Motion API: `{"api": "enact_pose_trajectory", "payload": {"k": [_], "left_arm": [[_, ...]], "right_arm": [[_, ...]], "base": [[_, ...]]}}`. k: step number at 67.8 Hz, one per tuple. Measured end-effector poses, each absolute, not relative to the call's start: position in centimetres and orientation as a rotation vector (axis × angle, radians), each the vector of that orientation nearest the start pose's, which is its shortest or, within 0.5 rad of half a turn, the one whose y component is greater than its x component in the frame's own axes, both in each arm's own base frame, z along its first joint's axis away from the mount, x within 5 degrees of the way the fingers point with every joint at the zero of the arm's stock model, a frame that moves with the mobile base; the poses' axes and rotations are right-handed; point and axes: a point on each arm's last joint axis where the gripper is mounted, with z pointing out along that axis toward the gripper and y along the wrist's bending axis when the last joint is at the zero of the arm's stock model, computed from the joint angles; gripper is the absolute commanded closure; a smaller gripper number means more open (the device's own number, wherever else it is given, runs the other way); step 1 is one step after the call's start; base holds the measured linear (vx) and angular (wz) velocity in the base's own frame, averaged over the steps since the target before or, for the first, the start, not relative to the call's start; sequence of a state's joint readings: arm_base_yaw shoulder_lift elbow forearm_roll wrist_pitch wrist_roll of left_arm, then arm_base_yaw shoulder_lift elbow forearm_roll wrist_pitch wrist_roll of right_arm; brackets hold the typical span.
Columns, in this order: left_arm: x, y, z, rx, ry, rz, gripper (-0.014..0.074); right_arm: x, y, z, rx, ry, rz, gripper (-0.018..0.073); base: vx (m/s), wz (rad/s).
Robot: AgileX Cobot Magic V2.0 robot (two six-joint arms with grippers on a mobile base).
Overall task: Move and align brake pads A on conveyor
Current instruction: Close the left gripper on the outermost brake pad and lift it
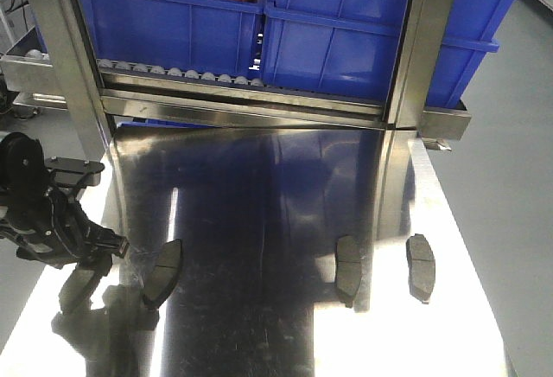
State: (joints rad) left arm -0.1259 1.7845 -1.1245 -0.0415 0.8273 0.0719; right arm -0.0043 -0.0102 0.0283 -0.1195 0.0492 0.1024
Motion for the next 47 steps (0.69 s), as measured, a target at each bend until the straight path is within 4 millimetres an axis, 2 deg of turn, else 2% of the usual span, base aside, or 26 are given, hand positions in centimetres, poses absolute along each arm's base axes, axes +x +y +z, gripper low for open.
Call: {"api": "enact_pose_trajectory", "payload": {"k": [29,40,47], "left_arm": [[33.7,-4.5,16.4,0.219,3.011,-0.055,0.0119],[33.8,-4.5,16.2,0.200,3.013,-0.055,0.0180],[34.0,-4.6,16.2,0.185,3.009,-0.054,0.0251]], "right_arm": [[5.7,-0.1,20.0,-0.005,1.551,-0.021,0.0571],[5.7,-0.1,20.0,-0.005,1.551,-0.021,0.0571],[5.7,-0.1,20.0,-0.005,1.551,-0.021,0.0571]], "base": [[0.00,0.00],[0.00,0.00],[0.00,0.00]]}}
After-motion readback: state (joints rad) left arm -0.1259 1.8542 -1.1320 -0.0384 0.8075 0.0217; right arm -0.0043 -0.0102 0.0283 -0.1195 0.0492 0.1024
